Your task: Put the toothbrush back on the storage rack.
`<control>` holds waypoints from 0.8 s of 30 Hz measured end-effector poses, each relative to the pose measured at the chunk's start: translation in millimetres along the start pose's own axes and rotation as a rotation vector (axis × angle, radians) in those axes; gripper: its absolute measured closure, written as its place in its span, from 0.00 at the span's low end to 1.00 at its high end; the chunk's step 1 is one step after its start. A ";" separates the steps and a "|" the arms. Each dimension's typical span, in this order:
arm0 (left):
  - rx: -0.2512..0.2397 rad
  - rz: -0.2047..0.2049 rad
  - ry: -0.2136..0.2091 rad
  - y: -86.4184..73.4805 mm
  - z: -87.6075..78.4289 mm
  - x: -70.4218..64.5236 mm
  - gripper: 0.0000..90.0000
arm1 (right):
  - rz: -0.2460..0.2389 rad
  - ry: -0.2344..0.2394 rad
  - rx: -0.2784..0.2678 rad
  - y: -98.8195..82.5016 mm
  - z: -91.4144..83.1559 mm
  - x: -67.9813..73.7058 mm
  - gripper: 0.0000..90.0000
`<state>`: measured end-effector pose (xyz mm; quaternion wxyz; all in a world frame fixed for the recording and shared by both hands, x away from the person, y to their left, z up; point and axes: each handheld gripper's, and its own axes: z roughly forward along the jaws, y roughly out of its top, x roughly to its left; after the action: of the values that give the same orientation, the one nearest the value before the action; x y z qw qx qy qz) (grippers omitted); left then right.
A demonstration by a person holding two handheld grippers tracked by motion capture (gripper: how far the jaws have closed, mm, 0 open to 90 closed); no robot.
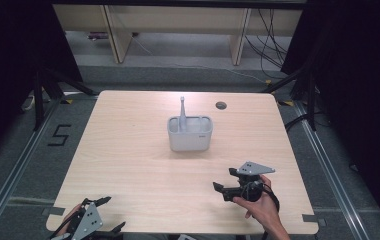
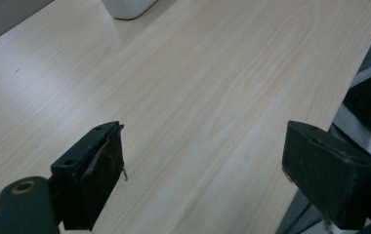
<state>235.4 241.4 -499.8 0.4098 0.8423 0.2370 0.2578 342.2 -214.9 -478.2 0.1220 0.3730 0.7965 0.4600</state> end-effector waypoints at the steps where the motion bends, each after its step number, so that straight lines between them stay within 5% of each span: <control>1: -0.006 -0.008 -0.003 0.0 0.5 -0.6 0.16 | 0.020 -0.004 0.017 -0.9 -2.5 0.8 0.21; 2: -0.007 -0.008 -0.003 0.0 0.6 -0.8 0.16 | 0.005 -0.006 0.002 -2.5 -2.3 -0.5 0.21; 3: -0.008 -0.006 -0.003 0.0 0.6 -0.8 0.16 | 0.048 -0.001 0.014 -3.8 -3.9 2.5 0.21; 5: -0.004 -0.002 -0.002 0.0 0.3 -0.4 0.17 | 0.006 0.017 0.010 -5.2 -4.6 -1.1 0.21; 12: 0.011 0.017 0.001 0.5 -1.5 0.9 0.16 | 0.048 -0.014 0.025 -13.0 -9.6 2.5 0.21; 19: 0.009 0.016 0.000 0.2 -0.8 0.8 0.16 | 0.025 -0.027 0.010 -17.3 -18.7 -2.1 0.20; 21: 0.011 0.013 -0.004 0.4 -0.9 0.6 0.16 | 0.066 -0.025 0.013 -19.9 -21.6 -1.8 0.20; 23: 0.012 0.016 0.000 0.3 -1.3 0.8 0.16 | 0.031 -0.045 0.012 -21.4 -24.7 -5.9 0.20; 24: 0.013 0.016 0.001 0.2 -1.3 0.9 0.16 | 0.069 -0.045 0.021 -22.9 -26.3 -3.9 0.20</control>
<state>235.3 242.5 -498.7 0.4020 0.8468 0.2319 0.2600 319.8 -241.4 -483.3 0.1199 0.4119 0.7850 0.4469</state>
